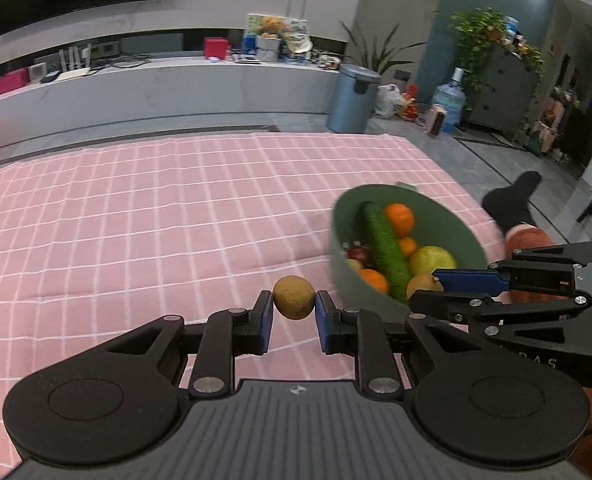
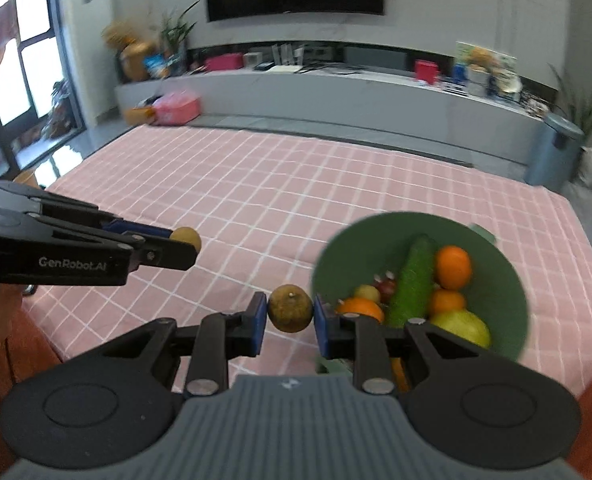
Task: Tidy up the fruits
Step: 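Lower both kiwis into the green colander and open both tools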
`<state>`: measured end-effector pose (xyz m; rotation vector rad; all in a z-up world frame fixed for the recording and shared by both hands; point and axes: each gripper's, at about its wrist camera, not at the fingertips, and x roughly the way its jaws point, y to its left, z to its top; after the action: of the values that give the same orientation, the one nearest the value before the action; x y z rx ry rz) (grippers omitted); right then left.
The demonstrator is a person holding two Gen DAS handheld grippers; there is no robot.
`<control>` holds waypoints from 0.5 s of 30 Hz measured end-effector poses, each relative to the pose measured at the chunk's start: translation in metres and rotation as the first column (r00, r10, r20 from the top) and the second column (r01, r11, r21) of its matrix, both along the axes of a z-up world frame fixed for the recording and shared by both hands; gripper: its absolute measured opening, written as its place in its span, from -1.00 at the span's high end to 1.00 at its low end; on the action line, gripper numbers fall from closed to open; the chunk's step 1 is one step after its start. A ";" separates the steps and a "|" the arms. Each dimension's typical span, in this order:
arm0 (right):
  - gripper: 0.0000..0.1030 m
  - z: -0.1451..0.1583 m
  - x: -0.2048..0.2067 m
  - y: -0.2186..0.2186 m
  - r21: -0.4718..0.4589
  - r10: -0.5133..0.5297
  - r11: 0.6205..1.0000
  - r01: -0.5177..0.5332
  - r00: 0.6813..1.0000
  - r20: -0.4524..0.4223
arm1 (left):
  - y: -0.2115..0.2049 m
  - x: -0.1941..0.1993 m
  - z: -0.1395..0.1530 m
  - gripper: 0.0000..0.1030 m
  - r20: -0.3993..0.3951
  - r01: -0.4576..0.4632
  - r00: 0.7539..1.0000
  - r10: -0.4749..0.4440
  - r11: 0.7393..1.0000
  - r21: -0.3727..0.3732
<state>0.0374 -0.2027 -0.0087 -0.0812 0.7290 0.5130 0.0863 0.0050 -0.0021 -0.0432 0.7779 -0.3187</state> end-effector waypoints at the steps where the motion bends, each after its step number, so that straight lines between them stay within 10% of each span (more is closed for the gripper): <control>1: 0.59 0.000 -0.001 -0.006 0.005 -0.015 1.000 0.015 1.000 0.001 | -0.004 0.002 0.000 0.52 -0.002 0.010 1.000 -0.010 1.000 0.000; 15: 0.59 -0.014 0.007 -0.065 0.037 -0.153 0.987 0.154 0.988 -0.023 | -0.071 0.028 -0.015 0.52 -0.035 0.186 0.982 -0.184 0.981 0.052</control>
<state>0.0447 -0.2678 -0.0223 0.0158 0.7386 0.3811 0.1139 -0.0664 -0.0170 0.0769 0.8222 -0.4736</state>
